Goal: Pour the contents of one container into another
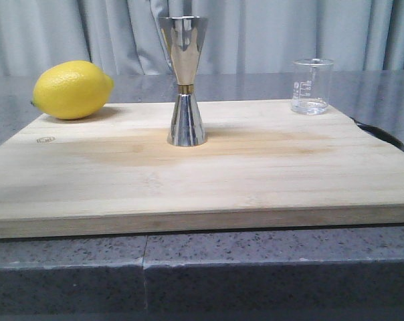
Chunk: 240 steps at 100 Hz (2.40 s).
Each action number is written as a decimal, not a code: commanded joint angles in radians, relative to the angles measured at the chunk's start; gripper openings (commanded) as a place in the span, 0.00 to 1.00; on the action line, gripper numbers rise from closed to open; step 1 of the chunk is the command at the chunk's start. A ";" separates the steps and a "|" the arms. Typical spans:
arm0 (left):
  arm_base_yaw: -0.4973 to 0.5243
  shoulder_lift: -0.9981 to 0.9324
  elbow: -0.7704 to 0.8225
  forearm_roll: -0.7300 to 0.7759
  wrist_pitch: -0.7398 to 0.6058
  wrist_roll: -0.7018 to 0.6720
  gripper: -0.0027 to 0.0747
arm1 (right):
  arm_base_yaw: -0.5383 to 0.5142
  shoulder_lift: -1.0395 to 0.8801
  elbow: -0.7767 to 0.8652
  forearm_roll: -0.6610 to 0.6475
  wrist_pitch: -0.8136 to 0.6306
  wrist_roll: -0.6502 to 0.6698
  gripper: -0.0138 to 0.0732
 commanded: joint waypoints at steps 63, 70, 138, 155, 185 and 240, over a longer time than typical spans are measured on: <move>0.003 -0.482 0.127 0.654 0.063 -0.909 0.76 | -0.001 -0.224 -0.026 -0.109 -0.001 0.184 0.89; 0.003 -0.490 0.136 0.654 0.063 -0.909 0.76 | -0.001 -0.228 -0.026 -0.109 0.005 0.184 0.86; 0.003 -0.492 0.136 0.654 0.045 -0.909 0.01 | -0.001 -0.230 -0.026 -0.114 0.000 0.184 0.08; 0.003 -0.492 0.136 0.654 0.045 -0.909 0.01 | -0.001 -0.230 -0.026 -0.114 0.000 0.184 0.08; 0.003 -0.492 0.136 0.654 0.045 -0.909 0.01 | -0.001 -0.230 -0.026 -0.114 0.000 0.184 0.08; 0.275 -0.842 0.604 0.477 -0.543 -0.696 0.01 | -0.001 -0.230 -0.026 -0.114 0.000 0.184 0.08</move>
